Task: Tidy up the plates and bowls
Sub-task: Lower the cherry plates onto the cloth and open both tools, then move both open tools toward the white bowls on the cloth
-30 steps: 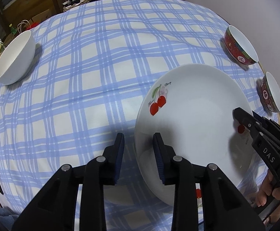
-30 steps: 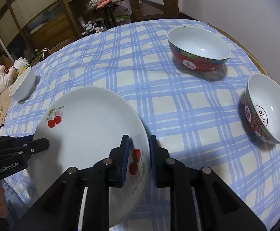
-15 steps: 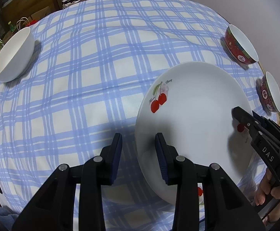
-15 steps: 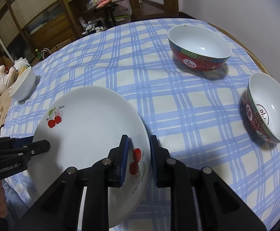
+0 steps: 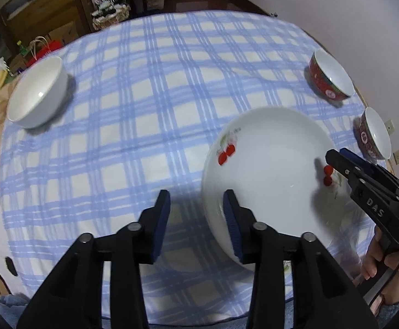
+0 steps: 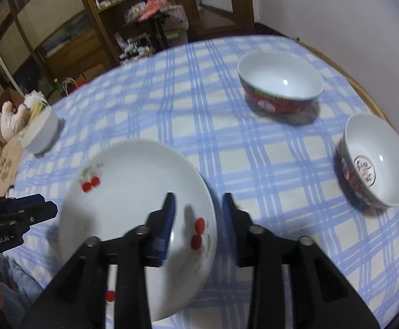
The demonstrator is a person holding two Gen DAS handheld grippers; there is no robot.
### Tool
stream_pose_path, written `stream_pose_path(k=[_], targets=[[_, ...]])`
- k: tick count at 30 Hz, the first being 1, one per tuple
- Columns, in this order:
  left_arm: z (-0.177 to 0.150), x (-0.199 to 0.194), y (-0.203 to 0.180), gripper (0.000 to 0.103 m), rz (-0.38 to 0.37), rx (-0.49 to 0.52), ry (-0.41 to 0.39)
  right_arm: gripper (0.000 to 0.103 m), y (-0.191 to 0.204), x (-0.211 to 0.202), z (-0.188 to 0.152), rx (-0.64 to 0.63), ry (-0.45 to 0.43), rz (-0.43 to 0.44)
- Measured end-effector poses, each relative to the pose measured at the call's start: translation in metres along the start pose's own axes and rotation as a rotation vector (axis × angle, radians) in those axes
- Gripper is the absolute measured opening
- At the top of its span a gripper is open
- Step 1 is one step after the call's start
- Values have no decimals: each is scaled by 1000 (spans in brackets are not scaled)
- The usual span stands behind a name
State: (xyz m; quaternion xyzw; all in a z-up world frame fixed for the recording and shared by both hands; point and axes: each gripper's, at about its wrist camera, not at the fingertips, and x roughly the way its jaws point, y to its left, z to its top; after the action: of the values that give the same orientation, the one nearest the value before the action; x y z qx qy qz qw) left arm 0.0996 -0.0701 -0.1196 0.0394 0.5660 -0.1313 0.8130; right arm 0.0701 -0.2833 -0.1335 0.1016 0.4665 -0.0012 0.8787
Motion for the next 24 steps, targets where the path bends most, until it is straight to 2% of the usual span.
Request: stream_pose_path(k=[5,11,15,18,21,22,24], targets=[[14,-21,14,49,-3,-8,-22,67,12,-20,15,-31,-53,-11],[32,-37,39,55,32,-9,-54,76,28,-26,37,-12,-76,1],[41,-44,59,70,98,-11,-96,78,44,-23,53,-22,-93,6],[48,-51,80,79,97,-66,-128,79,59,-19,66,-38,-94,27],[51,-60,100,81,105,-114,-157,85,76,-15,77,-67,-97,51],[54,-64,109,82,123,-124,-171,90,83,-14,82,-75,-99,61],[56,-69,120,82,139,-143,-191,92,96,-13,89,-93,-113,89]])
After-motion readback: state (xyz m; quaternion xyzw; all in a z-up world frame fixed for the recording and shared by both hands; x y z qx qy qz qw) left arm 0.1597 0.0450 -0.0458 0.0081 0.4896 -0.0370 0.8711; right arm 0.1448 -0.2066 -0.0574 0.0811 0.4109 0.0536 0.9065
